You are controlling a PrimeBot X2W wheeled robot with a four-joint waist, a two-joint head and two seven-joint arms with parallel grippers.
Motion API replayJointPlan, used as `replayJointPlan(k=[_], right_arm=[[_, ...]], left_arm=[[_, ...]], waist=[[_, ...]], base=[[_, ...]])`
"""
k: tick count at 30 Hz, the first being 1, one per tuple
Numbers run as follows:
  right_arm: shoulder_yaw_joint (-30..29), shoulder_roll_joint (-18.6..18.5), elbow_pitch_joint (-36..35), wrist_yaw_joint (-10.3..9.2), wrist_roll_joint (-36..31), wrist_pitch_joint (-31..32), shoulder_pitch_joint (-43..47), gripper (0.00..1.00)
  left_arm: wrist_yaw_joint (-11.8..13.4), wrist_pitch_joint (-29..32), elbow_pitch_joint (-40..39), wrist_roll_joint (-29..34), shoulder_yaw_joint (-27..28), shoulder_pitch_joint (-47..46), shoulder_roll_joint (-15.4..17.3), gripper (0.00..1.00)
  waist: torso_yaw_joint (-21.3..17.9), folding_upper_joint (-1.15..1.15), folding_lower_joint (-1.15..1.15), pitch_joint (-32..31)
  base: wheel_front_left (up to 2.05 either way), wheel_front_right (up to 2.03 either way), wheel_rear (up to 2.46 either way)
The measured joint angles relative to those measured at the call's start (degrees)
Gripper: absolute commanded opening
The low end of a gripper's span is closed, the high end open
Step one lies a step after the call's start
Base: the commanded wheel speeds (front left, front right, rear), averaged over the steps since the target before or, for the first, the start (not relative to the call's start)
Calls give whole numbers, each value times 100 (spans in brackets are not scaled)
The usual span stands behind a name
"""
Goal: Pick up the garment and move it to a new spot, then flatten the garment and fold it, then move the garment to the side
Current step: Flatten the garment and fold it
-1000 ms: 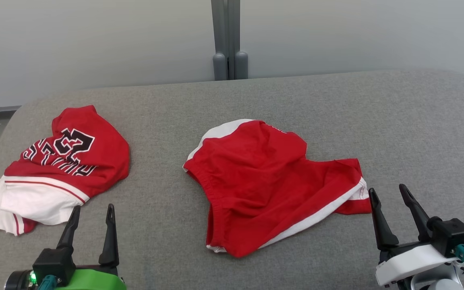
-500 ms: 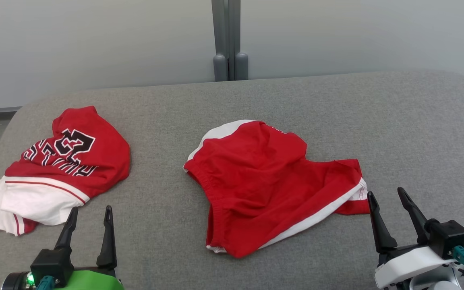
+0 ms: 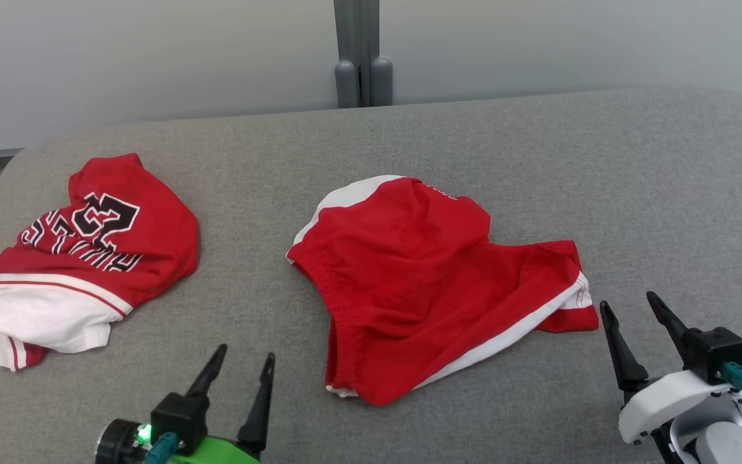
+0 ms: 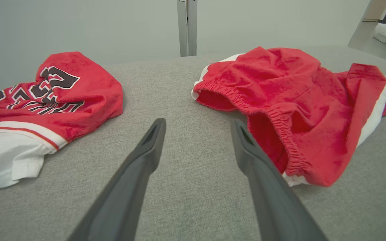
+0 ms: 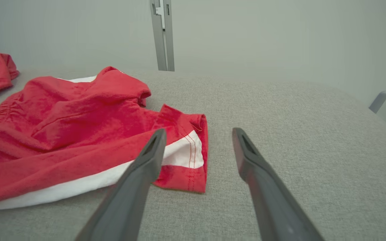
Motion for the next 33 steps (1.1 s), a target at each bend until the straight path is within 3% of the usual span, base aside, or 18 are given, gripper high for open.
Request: replayJointPlan(k=[7, 14, 33], right_arm=[[598, -379, 1100, 0, 162, 18, -791, 100], [1411, -653, 1725, 0, 461, -4, -1447, 100], [3860, -1428, 2287, 0, 1961, -15, -2833, 100]], left_arm=[[-13, -101, 872, -333, -1443, -559, 263, 100], [-14, -213, 1506, -660, -2309, -1085, 446, 100], [-19, -315, 2092, -1193, -3443, -2219, 424, 100]], waist=[[-36, 0, 0, 320], [-44, 0, 0, 560], [114, 0, 0, 952]], base=[[0, 0, 0], [0, 0, 0], [0, 0, 0]])
